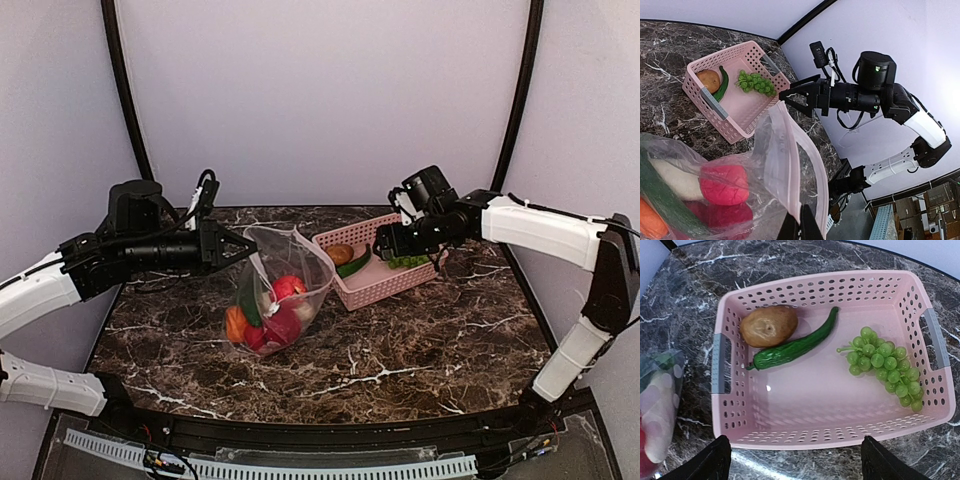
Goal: Place the food in the zip-top bag and seal the zipper
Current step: Move the fake fruit to the bin.
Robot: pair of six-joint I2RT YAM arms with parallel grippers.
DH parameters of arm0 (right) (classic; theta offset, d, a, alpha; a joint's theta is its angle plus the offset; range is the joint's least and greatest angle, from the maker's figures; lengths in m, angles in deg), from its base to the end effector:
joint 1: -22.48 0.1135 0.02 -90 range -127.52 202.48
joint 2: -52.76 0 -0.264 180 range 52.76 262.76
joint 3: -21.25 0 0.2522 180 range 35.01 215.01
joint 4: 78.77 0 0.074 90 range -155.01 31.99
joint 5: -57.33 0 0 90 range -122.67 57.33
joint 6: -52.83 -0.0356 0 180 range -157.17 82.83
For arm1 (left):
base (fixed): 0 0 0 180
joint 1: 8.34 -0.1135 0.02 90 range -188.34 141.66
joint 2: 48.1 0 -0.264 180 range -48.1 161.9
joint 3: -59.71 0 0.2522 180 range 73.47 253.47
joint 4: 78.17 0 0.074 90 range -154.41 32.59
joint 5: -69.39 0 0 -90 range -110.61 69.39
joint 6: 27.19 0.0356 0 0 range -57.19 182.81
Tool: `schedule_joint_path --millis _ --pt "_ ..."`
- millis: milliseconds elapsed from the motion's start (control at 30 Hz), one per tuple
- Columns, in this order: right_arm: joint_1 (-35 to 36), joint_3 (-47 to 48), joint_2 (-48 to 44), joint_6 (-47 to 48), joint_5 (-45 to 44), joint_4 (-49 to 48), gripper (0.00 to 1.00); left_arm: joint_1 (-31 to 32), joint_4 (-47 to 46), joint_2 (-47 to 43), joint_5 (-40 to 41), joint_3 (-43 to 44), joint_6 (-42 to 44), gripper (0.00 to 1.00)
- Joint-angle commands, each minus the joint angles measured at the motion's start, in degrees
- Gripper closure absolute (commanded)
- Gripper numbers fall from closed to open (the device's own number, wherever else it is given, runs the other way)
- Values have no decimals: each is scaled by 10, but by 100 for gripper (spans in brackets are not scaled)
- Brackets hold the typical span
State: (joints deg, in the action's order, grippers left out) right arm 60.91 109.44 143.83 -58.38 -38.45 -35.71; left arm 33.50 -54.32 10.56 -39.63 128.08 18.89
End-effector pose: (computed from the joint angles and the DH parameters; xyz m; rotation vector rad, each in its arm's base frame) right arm 0.2787 0.2165 0.2862 -0.3108 2.3804 0.3778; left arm 0.1678 -0.1658 0.3552 0.2258 2.0141 -1.3124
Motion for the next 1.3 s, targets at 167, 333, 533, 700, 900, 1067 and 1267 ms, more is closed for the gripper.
schedule_joint_path --millis 167,333,533,700,900,1067,1267 --pt "-89 69 109 78 67 39 9 -6 2 -27 3 -21 10 99" --pt "-128 105 166 105 76 44 9 -7 1 -27 6 -18 11 99" --pt "-160 145 214 143 75 44 9 -8 -4 -14 7 -15 4 99" --pt "-175 174 255 175 80 46 9 -8 -8 -2 6 -10 -1 99" --pt "-178 195 291 191 97 46 9 -9 7 0 6 -1 5 99" --pt "-178 201 307 195 130 44 12 -9 8 -5 2 -2 7 99" --pt "-159 191 301 198 171 45 14 -10 7 -13 4 -8 12 99"
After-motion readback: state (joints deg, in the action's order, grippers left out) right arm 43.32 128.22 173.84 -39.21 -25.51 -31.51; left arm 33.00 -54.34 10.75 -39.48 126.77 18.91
